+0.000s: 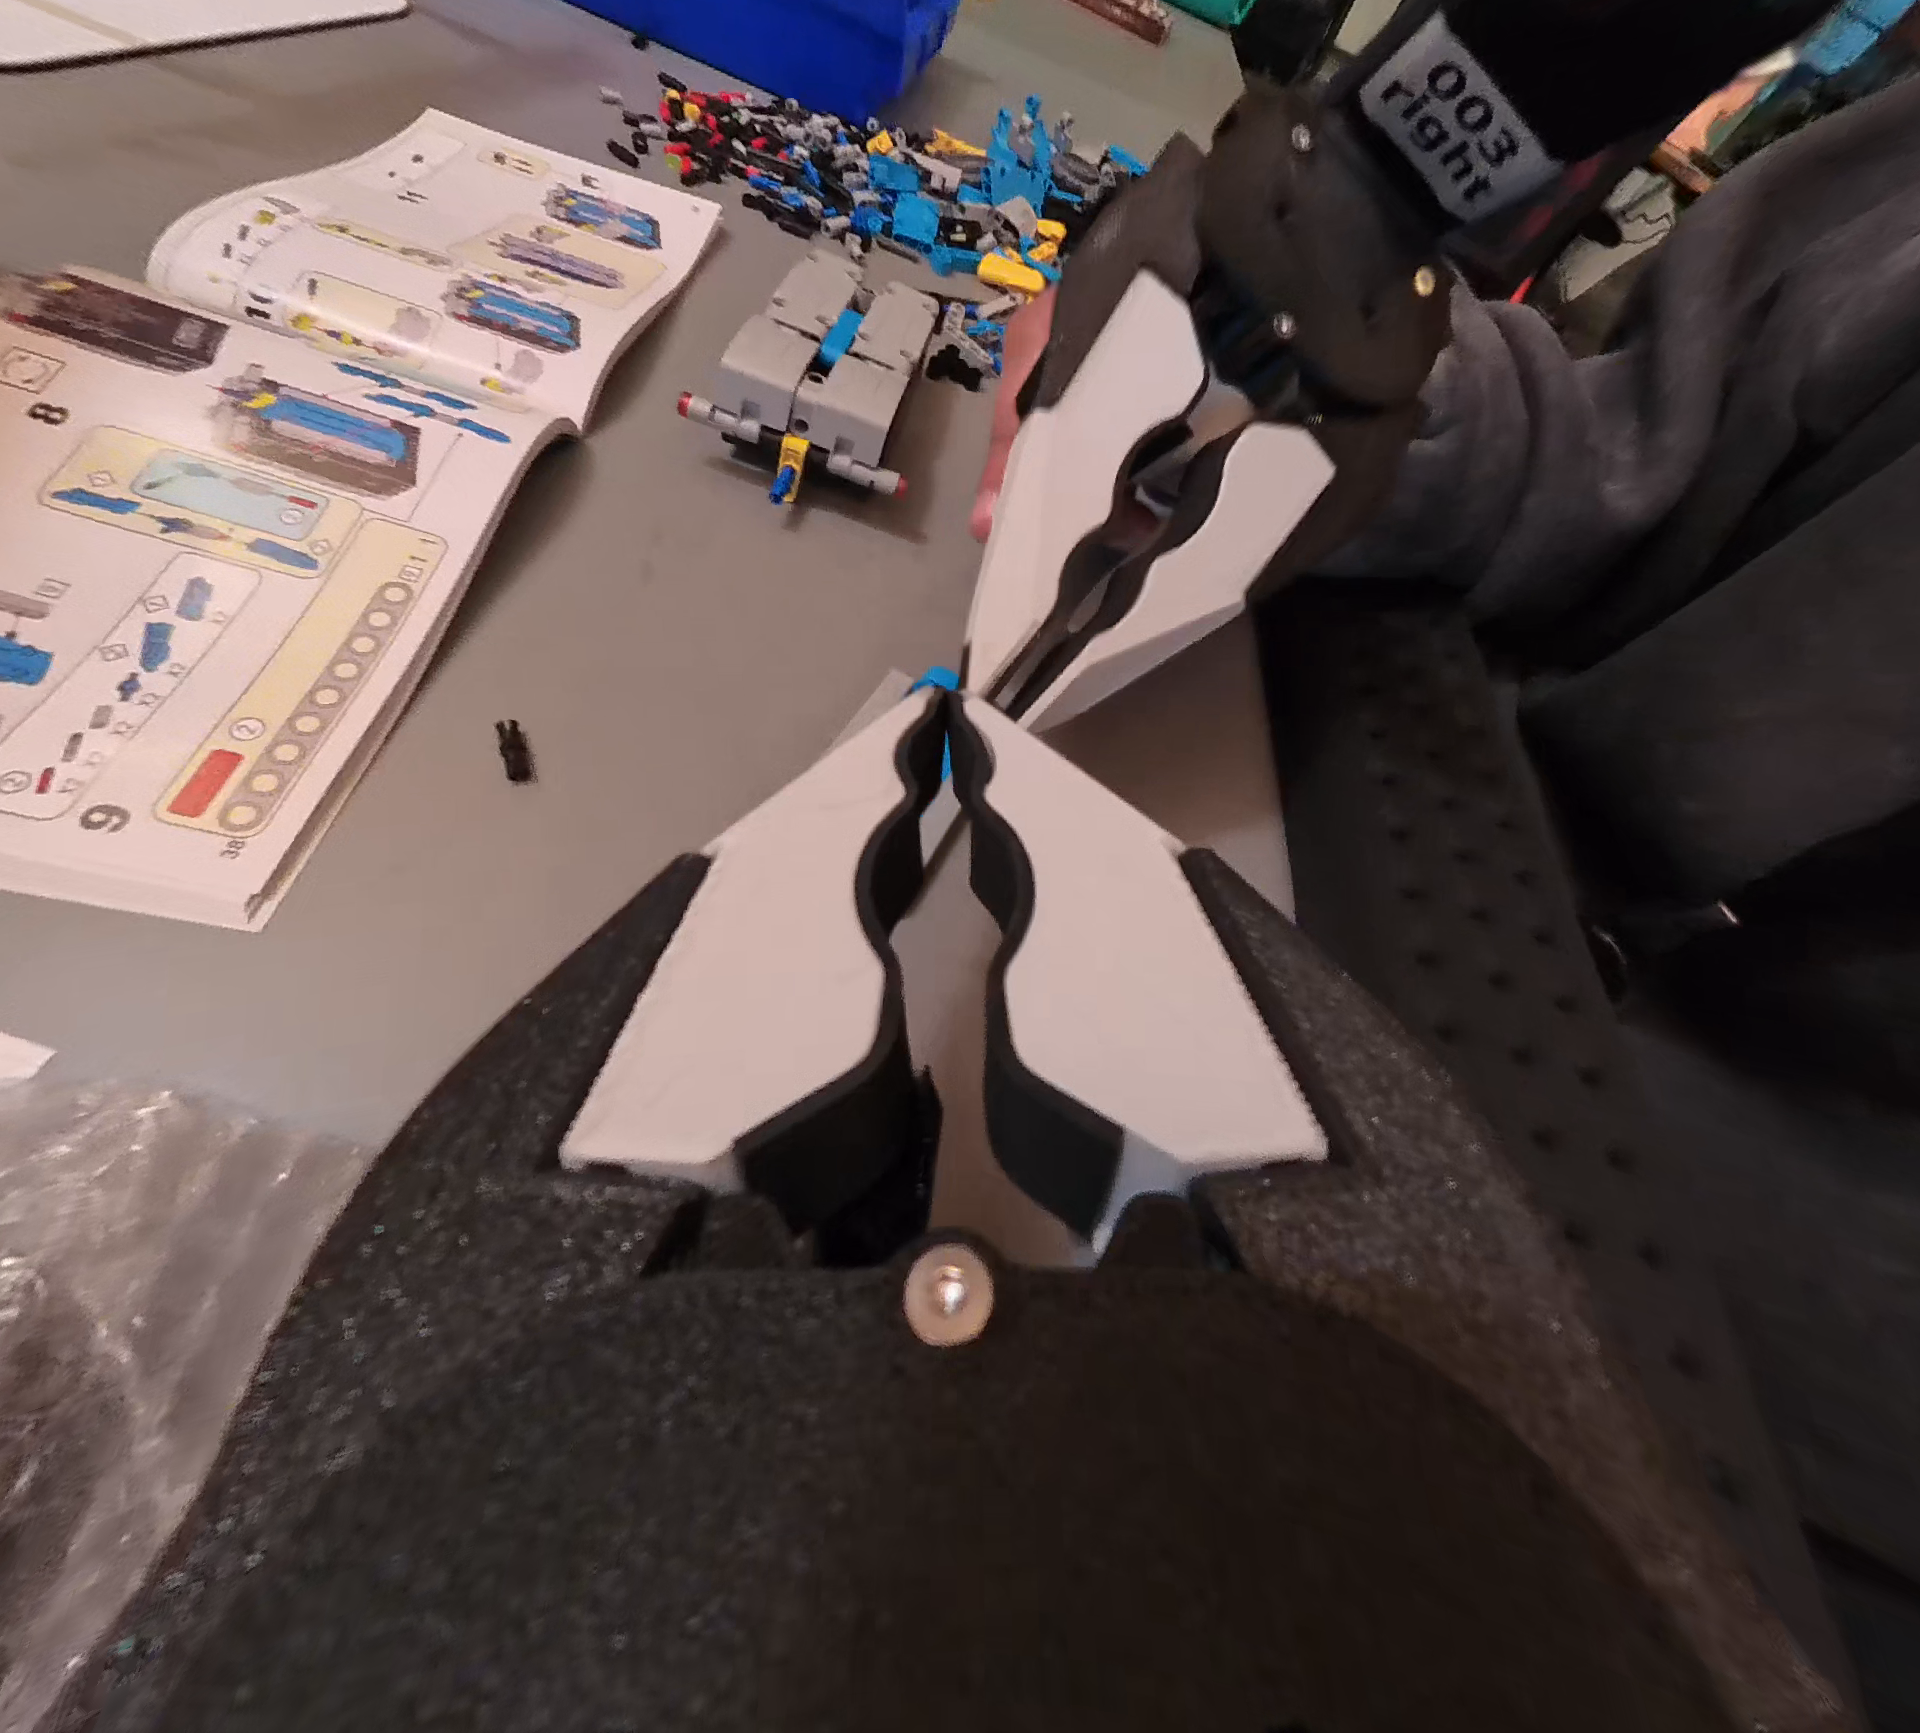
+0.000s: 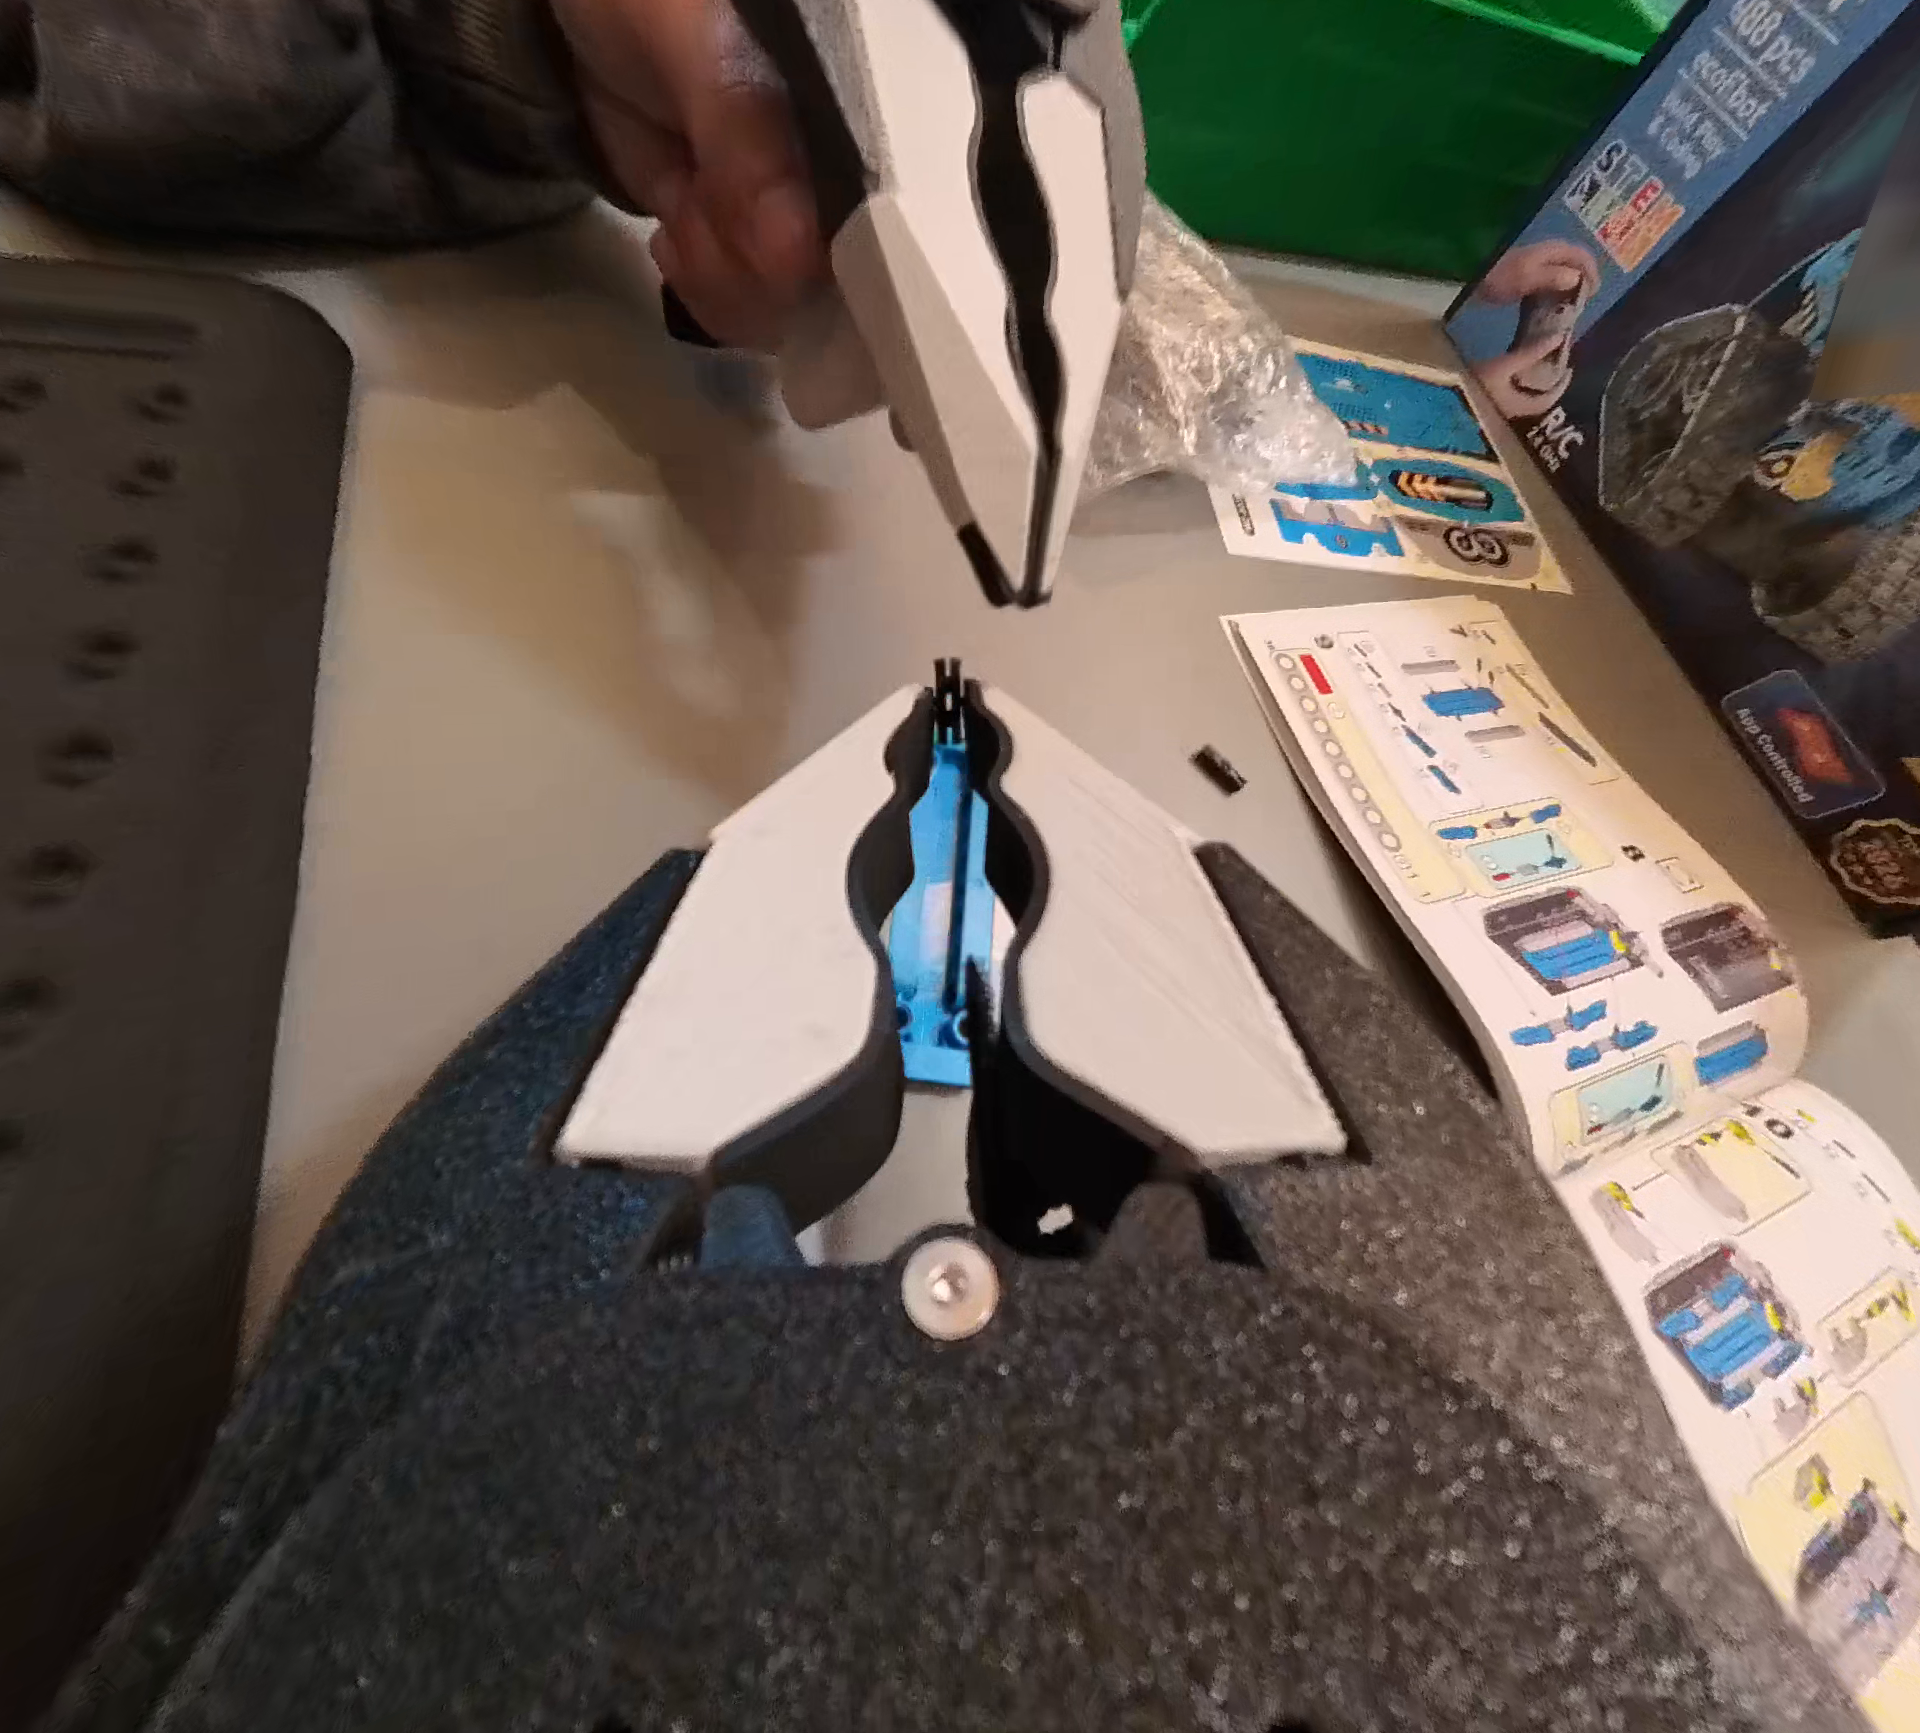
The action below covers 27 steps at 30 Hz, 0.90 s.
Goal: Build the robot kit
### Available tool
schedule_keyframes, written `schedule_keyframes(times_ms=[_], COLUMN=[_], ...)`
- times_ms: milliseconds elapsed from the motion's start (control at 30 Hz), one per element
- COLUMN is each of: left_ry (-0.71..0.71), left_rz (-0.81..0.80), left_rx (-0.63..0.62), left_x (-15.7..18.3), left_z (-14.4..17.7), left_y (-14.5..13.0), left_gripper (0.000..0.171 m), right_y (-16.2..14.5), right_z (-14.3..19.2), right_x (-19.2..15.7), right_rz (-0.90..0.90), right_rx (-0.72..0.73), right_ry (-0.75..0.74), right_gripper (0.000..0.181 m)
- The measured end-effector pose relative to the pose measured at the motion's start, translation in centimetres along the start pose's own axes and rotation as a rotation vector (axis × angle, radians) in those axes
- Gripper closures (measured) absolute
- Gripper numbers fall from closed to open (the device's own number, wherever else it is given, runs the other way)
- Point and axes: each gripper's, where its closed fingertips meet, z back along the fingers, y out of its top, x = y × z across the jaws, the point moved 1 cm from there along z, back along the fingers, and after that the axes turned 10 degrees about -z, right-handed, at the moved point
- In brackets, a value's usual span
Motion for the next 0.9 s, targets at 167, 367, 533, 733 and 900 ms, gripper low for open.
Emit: schedule_keyframes(times_ms=[167, 367, 533, 733, 900], left_ry=[-0.041, 0.048, 0.201, 0.169, 0.029], left_rz=[-0.015, -0.094, -0.336, -0.299, -0.319], left_rx=[-0.022, -0.063, -0.166, -0.287, -0.348], left_x=[1.1, 0.4, 0.2, -1.2, -0.6], left_z=[-1.0, -1.4, -2.2, -0.7, -1.0], left_y=[-0.6, -1.1, -2.1, -3.9, -5.8], left_gripper=[0.171, 0.171, 0.171, 0.144, 0.123], right_y=[0.0, -0.5, -1.6, -1.8, -2.8], right_z=[0.0, -0.5, -0.8, -1.5, -1.9], right_x=[-0.1, 0.4, 0.5, 1.1, 0.5], right_rz=[-0.013, -0.050, -0.213, -0.277, -0.153], right_rx=[0.003, -0.032, -0.081, -0.143, -0.273], right_ry=[0.010, 0.001, 0.059, 0.109, 0.232], right_gripper=[0.178, 0.178, 0.178, 0.178, 0.178])
